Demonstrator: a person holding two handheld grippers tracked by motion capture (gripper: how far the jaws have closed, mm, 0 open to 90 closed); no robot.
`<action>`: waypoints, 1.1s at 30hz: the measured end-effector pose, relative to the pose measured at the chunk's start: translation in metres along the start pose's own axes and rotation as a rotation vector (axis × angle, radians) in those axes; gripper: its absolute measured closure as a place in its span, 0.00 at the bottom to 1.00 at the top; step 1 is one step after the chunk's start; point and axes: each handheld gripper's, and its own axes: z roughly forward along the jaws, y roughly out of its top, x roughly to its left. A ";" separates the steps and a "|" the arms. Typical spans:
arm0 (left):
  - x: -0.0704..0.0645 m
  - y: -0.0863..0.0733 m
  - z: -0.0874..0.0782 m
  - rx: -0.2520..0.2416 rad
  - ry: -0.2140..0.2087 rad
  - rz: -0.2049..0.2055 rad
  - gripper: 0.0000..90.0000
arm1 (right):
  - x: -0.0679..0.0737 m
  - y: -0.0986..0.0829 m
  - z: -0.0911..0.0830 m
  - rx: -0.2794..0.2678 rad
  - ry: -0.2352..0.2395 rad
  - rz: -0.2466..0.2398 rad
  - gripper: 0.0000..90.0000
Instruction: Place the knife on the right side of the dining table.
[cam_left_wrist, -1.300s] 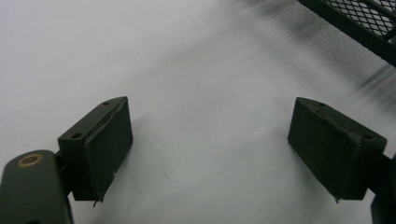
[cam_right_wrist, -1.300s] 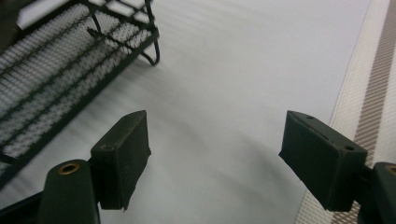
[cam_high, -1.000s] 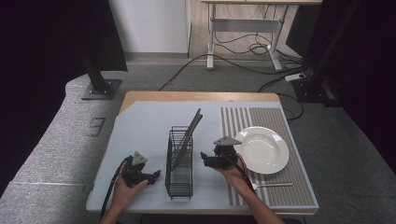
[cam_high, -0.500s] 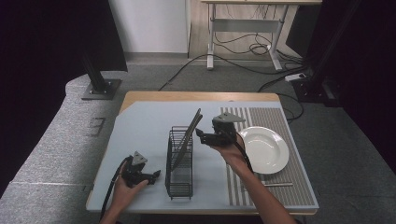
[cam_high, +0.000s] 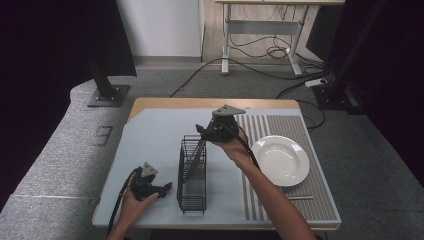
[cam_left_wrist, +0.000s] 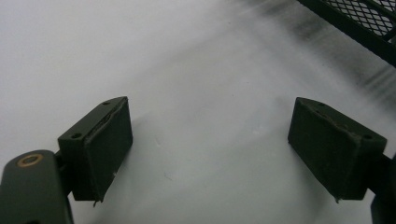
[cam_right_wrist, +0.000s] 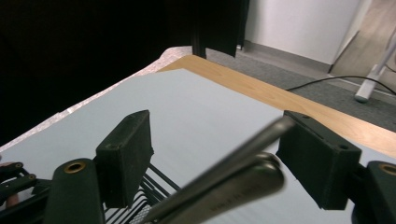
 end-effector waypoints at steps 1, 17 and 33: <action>0.000 0.000 0.000 0.000 0.000 0.000 0.15 | 0.000 0.000 0.000 0.000 0.000 0.000 0.29; 0.000 0.000 0.000 0.000 0.001 0.000 0.15 | 0.026 0.000 0.002 -0.011 0.075 -0.043 0.43; 0.000 0.000 0.000 -0.002 0.001 0.000 0.15 | 0.032 -0.023 0.023 0.043 0.093 -0.031 0.76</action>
